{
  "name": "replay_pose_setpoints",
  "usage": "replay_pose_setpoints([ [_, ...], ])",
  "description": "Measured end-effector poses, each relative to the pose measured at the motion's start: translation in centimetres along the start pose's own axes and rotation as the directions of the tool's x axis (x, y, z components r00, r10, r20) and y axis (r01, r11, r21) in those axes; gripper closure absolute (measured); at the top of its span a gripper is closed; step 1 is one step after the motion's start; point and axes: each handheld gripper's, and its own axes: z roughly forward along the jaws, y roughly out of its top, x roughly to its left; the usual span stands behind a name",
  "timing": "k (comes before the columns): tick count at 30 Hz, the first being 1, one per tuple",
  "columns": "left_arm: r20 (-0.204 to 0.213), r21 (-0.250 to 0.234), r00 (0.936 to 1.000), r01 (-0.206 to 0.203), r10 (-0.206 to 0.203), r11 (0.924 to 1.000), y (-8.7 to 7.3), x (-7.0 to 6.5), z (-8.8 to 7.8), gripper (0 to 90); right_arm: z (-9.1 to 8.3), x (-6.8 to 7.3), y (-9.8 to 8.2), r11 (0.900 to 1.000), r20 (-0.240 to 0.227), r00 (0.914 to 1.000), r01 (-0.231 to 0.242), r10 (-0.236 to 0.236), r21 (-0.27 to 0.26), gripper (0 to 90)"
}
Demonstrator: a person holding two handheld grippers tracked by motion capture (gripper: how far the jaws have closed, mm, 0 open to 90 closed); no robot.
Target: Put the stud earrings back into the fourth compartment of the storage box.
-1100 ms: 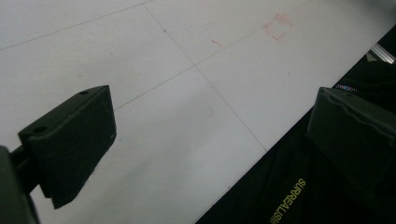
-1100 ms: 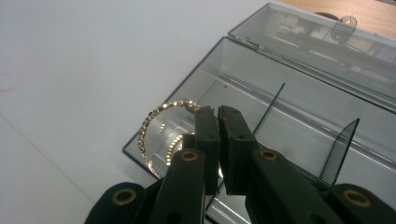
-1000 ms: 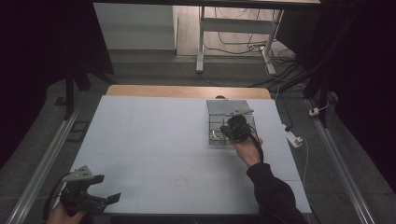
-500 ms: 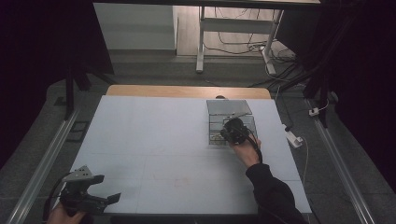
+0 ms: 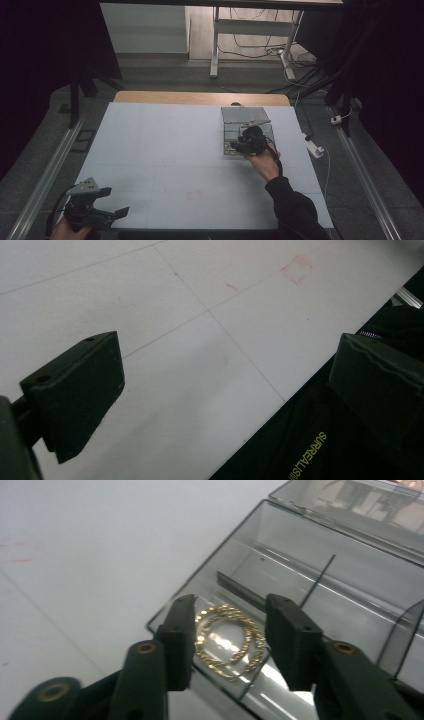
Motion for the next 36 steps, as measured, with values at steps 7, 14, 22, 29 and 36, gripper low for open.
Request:
replay_pose_setpoints([
  [7, -0.001, 0.000, 1.0000, 0.002, -0.002, 1.0000, 0.0, 0.0, 0.0, 1.3, -1.0, 0.9, -0.4, 0.999, -0.080, 0.9967, 0.006, -0.010, -0.044, 33.3],
  [14, -0.003, 0.000, 1.0000, 0.001, -0.001, 1.0000, 0.0, 0.0, 0.0, 1.3, -1.8, 2.1, -0.9, 0.998, -0.118, 0.9930, 0.002, -0.010, -0.063, 20.9],
  [22, -0.006, 0.003, 1.0000, -0.002, 0.002, 1.0000, 0.0, -0.1, 0.0, 1.3, -2.9, 3.6, -1.2, 0.997, -0.164, 0.9861, 0.014, -0.027, -0.080, 14.5],
  [29, -0.007, 0.005, 1.0000, -0.003, 0.003, 1.0000, 0.0, -0.1, 0.0, 1.3, -3.8, 4.4, -2.0, 0.998, -0.192, 0.9811, 0.016, -0.029, -0.065, 6.7],
  [36, -0.008, 0.005, 0.9999, -0.006, 0.006, 1.0000, 0.1, -0.1, 0.0, 1.3, -5.0, 4.9, -3.0, 0.998, -0.205, 0.9781, 0.020, -0.032, -0.061, 2.7],
])
